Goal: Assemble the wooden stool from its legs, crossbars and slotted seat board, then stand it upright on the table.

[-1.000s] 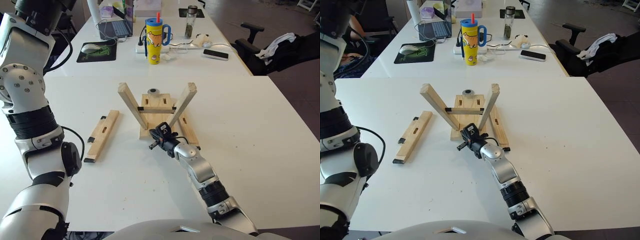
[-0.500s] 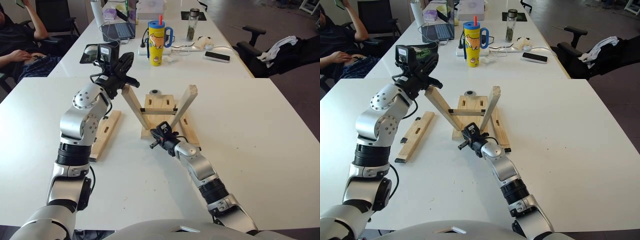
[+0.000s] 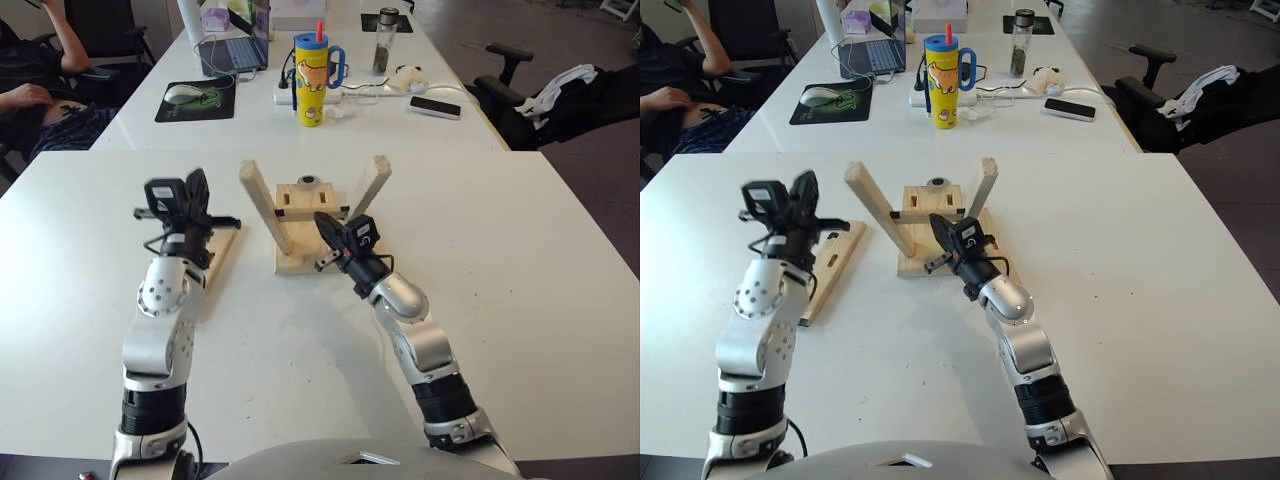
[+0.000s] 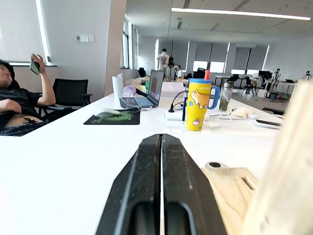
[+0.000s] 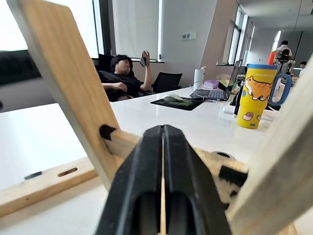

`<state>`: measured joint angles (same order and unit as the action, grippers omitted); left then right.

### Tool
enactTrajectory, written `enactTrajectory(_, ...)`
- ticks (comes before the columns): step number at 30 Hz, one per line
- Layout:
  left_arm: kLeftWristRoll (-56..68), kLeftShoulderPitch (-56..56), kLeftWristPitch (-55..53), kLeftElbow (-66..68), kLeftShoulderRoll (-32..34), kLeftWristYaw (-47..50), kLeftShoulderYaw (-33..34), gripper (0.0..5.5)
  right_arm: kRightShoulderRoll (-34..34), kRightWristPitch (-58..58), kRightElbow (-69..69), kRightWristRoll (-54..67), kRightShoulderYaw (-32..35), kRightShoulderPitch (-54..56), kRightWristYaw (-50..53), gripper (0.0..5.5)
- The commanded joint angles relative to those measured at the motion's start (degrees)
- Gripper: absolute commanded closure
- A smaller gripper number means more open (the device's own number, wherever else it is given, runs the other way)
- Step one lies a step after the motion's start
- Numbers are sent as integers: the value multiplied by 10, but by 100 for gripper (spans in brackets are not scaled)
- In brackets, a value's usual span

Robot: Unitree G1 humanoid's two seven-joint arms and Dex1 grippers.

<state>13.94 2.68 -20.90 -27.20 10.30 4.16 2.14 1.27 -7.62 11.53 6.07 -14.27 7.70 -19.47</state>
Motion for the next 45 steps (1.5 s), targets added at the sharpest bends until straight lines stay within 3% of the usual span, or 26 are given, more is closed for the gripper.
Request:
enactTrajectory(1, -9, -39, -24, -62, -18, 4, -23, 548, 46, -78, 75, 31, 8, -62, -25, 550)
enactTrajectory(7, -27, -53, -33, -82, -34, 9, -29, 548, 69, -108, 86, 36, 97, -105, 29, 550)
enactTrajectory(13, -64, -14, -10, -61, -35, 29, 4, 548, 35, -78, 78, 20, 170, -31, 136, 550)
enactTrajectory(16, -78, 7, 2, -57, -34, 34, 16, 548, 30, -70, 70, 16, 189, 2, 163, 550)
enactTrajectory(20, -84, 26, 6, -60, -36, 6, -18, 548, 25, -63, 79, 13, 188, 34, 176, 550)
enactTrajectory(22, -76, 32, -11, -47, -34, -30, -62, 548, 20, -78, 64, 27, 145, 53, 139, 550)
enactTrajectory(24, -79, 35, -34, -31, -28, -69, -124, 548, 29, -120, 23, 19, 22, 82, 44, 550)
enactTrajectory(26, -93, 38, -56, -17, -25, -68, -132, 548, 31, -152, -7, 10, -25, 80, 15, 550)
enactTrajectory(32, -126, 31, -64, 13, -1, -33, -48, 548, 93, -174, -29, 4, 17, 43, 4, 550)
enactTrajectory(37, -115, 69, -21, 33, 24, -39, 31, 548, 135, -150, -131, -3, 70, 99, -17, 550)
enactTrajectory(42, -75, 139, 14, 107, 89, -126, 73, 548, 159, -79, -312, 2, 112, 207, -53, 550)
enactTrajectory(45, -55, 124, 4, 163, 170, -281, 22, 548, 149, 10, -449, 24, 136, 306, -109, 550)
